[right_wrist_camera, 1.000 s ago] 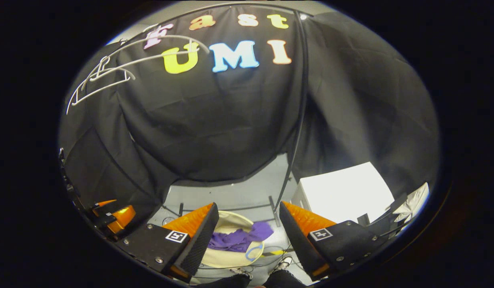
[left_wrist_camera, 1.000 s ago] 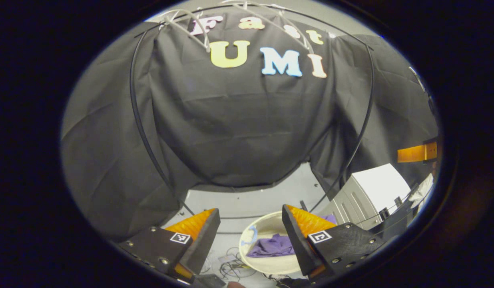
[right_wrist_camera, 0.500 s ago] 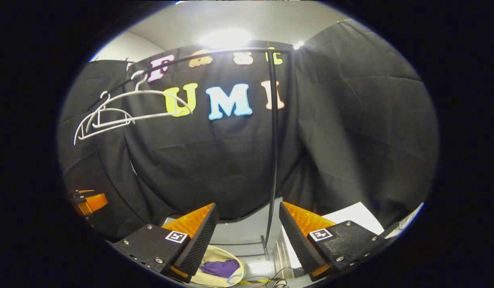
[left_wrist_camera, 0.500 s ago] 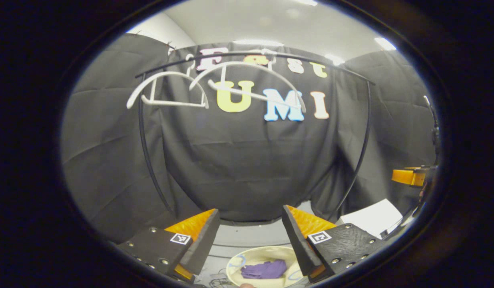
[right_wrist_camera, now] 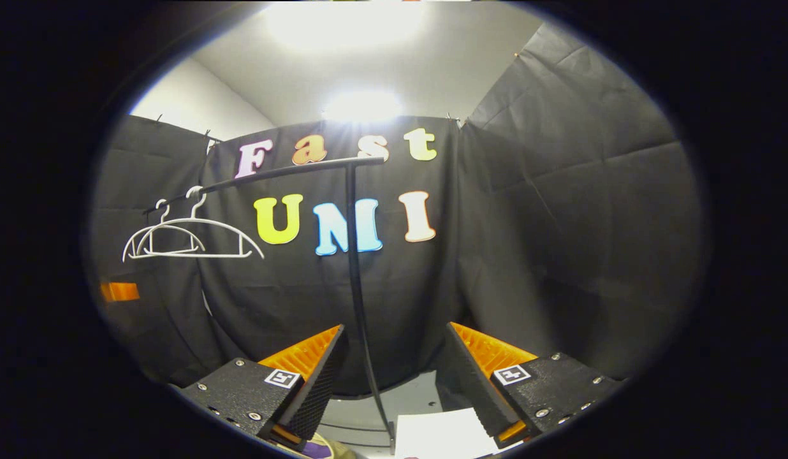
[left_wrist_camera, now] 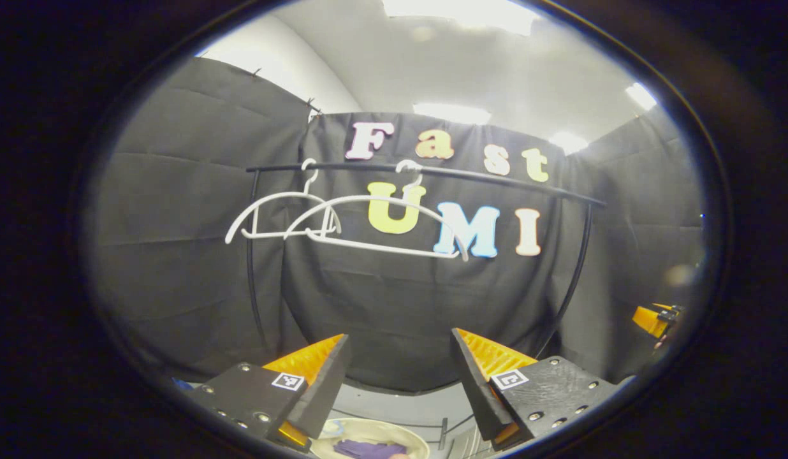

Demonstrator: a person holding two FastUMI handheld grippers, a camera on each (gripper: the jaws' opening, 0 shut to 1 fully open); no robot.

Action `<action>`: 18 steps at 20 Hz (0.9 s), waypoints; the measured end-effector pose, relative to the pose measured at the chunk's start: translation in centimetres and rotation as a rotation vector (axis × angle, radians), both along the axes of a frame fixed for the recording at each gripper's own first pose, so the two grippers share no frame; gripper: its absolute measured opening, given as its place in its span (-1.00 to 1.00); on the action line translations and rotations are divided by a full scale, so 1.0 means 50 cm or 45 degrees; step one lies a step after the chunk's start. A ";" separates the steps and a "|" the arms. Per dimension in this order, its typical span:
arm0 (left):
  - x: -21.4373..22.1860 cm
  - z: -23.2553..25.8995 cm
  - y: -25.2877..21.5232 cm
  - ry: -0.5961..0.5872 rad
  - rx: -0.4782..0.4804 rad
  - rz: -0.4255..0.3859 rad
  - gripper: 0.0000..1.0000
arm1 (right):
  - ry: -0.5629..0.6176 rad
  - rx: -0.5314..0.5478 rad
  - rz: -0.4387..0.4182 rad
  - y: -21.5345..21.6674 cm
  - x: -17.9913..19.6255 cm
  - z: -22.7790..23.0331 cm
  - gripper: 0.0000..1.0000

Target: Grasp the clothes on the hanger with both hands and then place them into the laundry hamper below.

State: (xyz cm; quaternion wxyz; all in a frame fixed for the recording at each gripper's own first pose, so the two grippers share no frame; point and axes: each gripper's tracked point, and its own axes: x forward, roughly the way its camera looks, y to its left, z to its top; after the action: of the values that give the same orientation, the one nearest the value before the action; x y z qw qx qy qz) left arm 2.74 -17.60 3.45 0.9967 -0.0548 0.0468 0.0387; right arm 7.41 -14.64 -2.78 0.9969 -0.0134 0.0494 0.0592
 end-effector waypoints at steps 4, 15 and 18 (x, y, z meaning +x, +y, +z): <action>-0.034 0.112 0.002 -0.179 -0.035 -0.009 0.89 | -0.141 -0.004 -0.079 -0.037 0.002 0.061 0.88; -0.064 0.144 0.195 -0.258 0.075 0.005 0.89 | -0.137 0.111 -0.127 0.091 -0.055 0.093 0.83; -0.066 0.111 0.227 -0.251 0.077 -0.033 0.79 | -0.158 0.102 -0.122 0.135 -0.075 0.099 0.88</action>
State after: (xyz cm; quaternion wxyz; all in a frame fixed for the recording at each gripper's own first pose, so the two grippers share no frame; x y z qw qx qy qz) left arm -0.58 -6.27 9.02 0.9980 -0.0278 -0.0518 0.0218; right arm 3.66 -7.87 2.15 0.9995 0.0253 -0.0142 0.0124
